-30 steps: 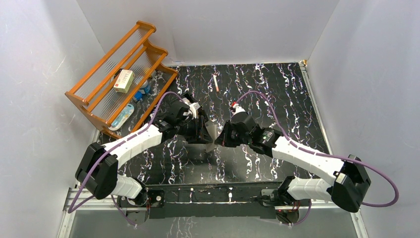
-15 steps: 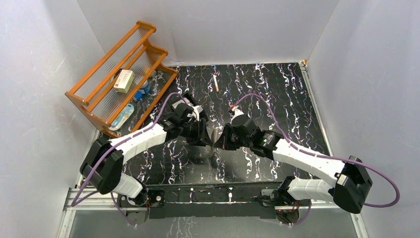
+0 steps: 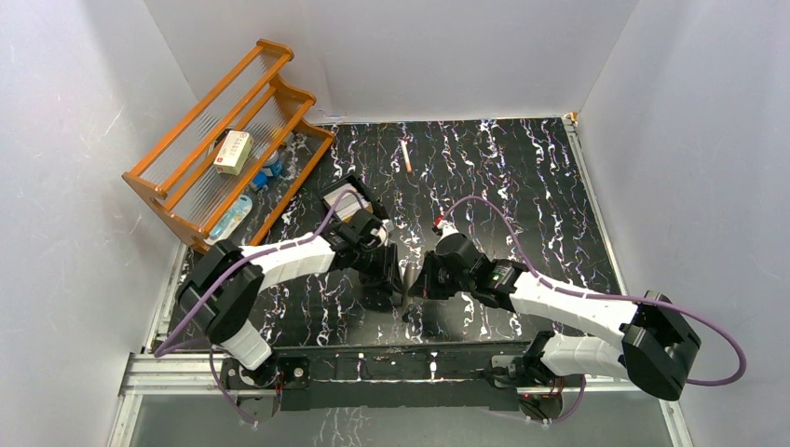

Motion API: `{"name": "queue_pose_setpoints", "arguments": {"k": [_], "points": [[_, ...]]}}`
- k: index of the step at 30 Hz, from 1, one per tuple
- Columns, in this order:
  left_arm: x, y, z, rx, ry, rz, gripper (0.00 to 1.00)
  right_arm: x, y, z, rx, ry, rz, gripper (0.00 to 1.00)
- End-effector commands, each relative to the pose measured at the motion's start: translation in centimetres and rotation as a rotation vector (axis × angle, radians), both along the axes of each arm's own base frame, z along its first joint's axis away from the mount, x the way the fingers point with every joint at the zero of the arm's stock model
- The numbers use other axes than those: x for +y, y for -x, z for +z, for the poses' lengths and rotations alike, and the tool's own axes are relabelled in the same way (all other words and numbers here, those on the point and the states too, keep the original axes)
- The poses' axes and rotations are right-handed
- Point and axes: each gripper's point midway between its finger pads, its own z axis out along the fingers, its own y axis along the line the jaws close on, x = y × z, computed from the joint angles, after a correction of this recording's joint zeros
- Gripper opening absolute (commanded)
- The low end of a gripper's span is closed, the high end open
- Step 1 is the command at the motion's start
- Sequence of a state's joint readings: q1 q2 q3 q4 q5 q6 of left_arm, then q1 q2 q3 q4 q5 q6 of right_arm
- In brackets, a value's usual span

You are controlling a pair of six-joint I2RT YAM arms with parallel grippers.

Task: Put the credit cards into the card holder
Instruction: Open the card holder at the center of the board.

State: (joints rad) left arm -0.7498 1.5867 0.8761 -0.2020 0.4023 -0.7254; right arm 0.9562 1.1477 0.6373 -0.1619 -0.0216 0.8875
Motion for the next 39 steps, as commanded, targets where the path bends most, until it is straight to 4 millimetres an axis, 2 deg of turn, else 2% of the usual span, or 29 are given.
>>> {"name": "queue_pose_setpoints", "arguments": {"k": [1,6,11,13,16,18,24,30,33,34,35,39], "points": [[-0.5,0.7,-1.4,0.006,-0.051,-0.008,0.37,1.5,-0.1,2.8,-0.055,-0.118,0.015,0.00],[-0.7,0.8,-2.8,0.016,-0.098,-0.014,0.34,1.3,0.6,2.0,-0.038,-0.125,0.039,0.00],[-0.7,0.6,-3.5,0.015,-0.130,-0.002,0.28,0.3,1.4,0.6,-0.015,-0.078,0.057,0.00],[-0.8,0.7,-3.7,0.018,-0.135,-0.006,0.22,-0.2,1.6,0.1,-0.013,-0.069,0.051,0.00],[-0.8,0.6,-3.9,0.028,-0.145,0.001,0.05,-1.1,1.6,-0.8,-0.007,-0.033,0.024,0.00],[-0.5,0.5,-3.9,0.029,-0.163,0.013,0.00,-1.8,1.6,-1.3,-0.004,-0.006,0.004,0.00],[1.0,1.1,-3.8,0.032,-0.229,0.011,0.00,-4.3,1.6,-3.3,0.003,0.088,-0.068,0.00],[1.5,0.9,-1.7,-0.020,-0.205,0.026,0.00,-6.2,1.3,-4.4,-0.003,0.174,-0.127,0.00],[1.3,1.0,-0.3,-0.033,-0.170,0.029,0.00,-7.2,0.5,-4.0,-0.013,0.243,-0.177,0.22],[1.0,1.1,0.2,-0.036,-0.147,0.028,0.00,-7.3,-0.1,-2.8,-0.027,0.263,-0.198,0.29],[0.7,1.2,0.8,-0.039,-0.116,0.023,0.00,-8.2,-0.1,-2.8,-0.023,0.315,-0.217,0.34],[-1.9,1.7,4.8,-0.075,0.118,-0.007,0.00,-9.5,-1.2,0.1,-0.059,0.394,-0.276,0.46]]}}
